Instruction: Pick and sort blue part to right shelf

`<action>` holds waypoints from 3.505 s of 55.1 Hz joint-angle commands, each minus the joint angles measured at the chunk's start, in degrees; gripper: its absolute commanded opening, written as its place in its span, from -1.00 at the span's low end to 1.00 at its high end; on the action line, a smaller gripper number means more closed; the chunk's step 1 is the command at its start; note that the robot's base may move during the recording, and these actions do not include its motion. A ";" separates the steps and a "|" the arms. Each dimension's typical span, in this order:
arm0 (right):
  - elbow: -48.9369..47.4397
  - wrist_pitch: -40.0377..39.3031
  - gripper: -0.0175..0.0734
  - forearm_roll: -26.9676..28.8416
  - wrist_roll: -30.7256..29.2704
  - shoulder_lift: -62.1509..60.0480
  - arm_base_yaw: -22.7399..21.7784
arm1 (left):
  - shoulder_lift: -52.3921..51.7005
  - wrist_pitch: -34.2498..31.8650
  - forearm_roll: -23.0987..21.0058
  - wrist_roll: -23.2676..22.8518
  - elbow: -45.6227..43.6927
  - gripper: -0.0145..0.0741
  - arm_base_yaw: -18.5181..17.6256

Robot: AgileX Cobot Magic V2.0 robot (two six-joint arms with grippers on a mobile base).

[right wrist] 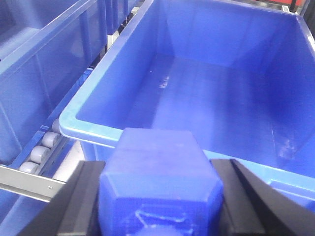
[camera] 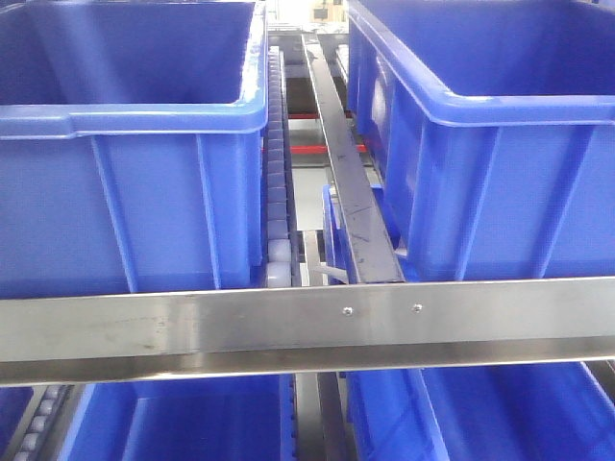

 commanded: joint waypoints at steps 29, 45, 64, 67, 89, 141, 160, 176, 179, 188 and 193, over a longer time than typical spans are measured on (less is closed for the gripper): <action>-1.84 -5.38 -0.35 -1.09 -0.50 0.35 -0.09 | -46.67 -19.75 1.24 0.03 36.13 -0.39 0.14; -1.84 -5.93 -0.35 0.22 -0.43 0.35 -0.09 | -48.40 -20.00 1.24 0.03 37.90 -0.39 0.14; -30.62 13.92 -0.49 0.42 1.02 16.67 -0.20 | -48.40 -20.24 1.24 0.03 37.90 -0.39 0.14; -36.43 19.39 -0.49 0.37 2.11 21.73 -0.20 | -48.40 -20.24 1.24 0.03 37.90 -0.39 0.14; -53.10 28.99 -0.48 6.88 -4.83 47.31 -16.37 | -48.40 -20.24 1.24 0.03 37.90 -0.39 0.14; -66.68 17.69 0.16 18.23 -21.21 86.25 -19.60 | -48.40 -20.24 1.32 0.03 37.90 -0.39 0.14; -66.68 19.53 0.63 18.23 -21.16 81.66 -19.60 | -48.40 -20.24 1.32 0.03 37.90 -0.39 0.14; -61.67 21.77 0.61 19.77 -21.59 69.14 -19.11 | -48.40 -19.88 1.48 0.03 37.90 -0.39 0.14; -57.78 20.04 0.54 19.88 -21.59 65.74 -18.82 | -48.40 -19.88 1.46 0.03 37.90 -0.39 0.14; -43.67 12.45 0.03 20.01 -21.59 53.65 -18.14 | -48.40 -19.76 3.84 0.03 37.90 -0.39 0.14; -33.88 8.23 -0.26 20.08 -21.59 45.79 -18.00 | -48.40 -19.39 4.73 0.03 37.90 -0.39 0.14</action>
